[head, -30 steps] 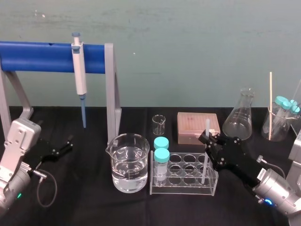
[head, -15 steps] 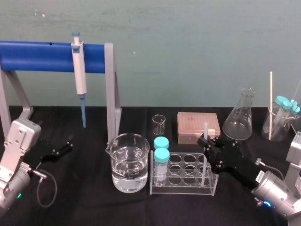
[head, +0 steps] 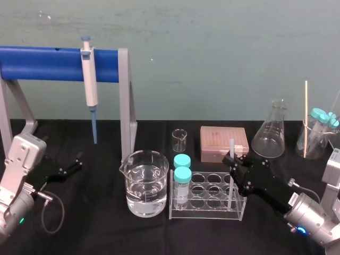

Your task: Pick up the stirring rod with one hand, then place it down.

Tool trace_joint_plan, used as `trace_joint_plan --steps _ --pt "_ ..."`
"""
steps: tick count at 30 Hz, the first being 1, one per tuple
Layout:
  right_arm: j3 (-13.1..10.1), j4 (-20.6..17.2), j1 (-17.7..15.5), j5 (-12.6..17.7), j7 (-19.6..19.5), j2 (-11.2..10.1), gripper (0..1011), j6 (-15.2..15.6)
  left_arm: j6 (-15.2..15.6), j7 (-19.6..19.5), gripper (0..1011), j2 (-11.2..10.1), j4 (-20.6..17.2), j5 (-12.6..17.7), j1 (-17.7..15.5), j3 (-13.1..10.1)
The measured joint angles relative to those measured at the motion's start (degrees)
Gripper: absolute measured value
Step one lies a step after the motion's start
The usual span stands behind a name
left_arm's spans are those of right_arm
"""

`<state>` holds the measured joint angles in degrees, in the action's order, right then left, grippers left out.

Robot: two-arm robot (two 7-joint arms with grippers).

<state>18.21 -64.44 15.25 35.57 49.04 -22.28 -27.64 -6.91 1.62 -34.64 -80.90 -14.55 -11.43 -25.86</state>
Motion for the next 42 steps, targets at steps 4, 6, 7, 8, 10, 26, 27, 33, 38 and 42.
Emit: trace_joint_plan --steps 4,6,7,8,10,26,27,33,38,42 --pt "0.0 0.0 0.0 0.1 0.0 0.0 162 0.0 0.0 0.0 1000 0.0 0.0 0.0 0.0 0.0" --pt "0.0 0.0 0.0 0.1 0.0 0.0 231 0.0 0.0 0.0 1000 0.0 0.0 0.0 0.0 0.0" --pt "0.0 0.0 0.0 0.1 0.0 0.0 260 0.0 0.0 0.0 1000 0.0 0.0 0.0 0.0 0.0" --pt "0.0 0.0 0.0 0.1 0.0 0.0 277 0.0 0.0 0.0 1000 0.0 0.0 0.0 0.0 0.0" --pt "0.0 0.0 0.0 0.2 0.0 0.0 358 0.0 0.0 0.0 1000 0.0 0.0 0.0 0.0 0.0" --pt "0.0 0.0 0.0 0.2 0.0 0.0 822 0.0 0.0 0.0 1000 0.0 0.0 0.0 0.0 0.0" --pt "0.0 0.0 0.0 0.2 0.0 0.0 867 0.0 0.0 0.0 1000 0.0 0.0 0.0 0.0 0.0" --pt "0.0 0.0 0.0 0.2 0.0 0.0 1003 0.0 0.0 0.0 1000 0.0 0.0 0.0 0.0 0.0" --pt "0.0 -0.7 -0.2 -0.3 -0.9 -0.2 1000 0.3 0.0 0.0 1000 0.0 0.0 0.0 0.0 0.0" --pt "-0.3 -3.8 -1.3 -2.4 -4.6 -0.9 1000 1.6 0.0 0.0 1000 0.0 0.0 0.0 0.0 0.0"
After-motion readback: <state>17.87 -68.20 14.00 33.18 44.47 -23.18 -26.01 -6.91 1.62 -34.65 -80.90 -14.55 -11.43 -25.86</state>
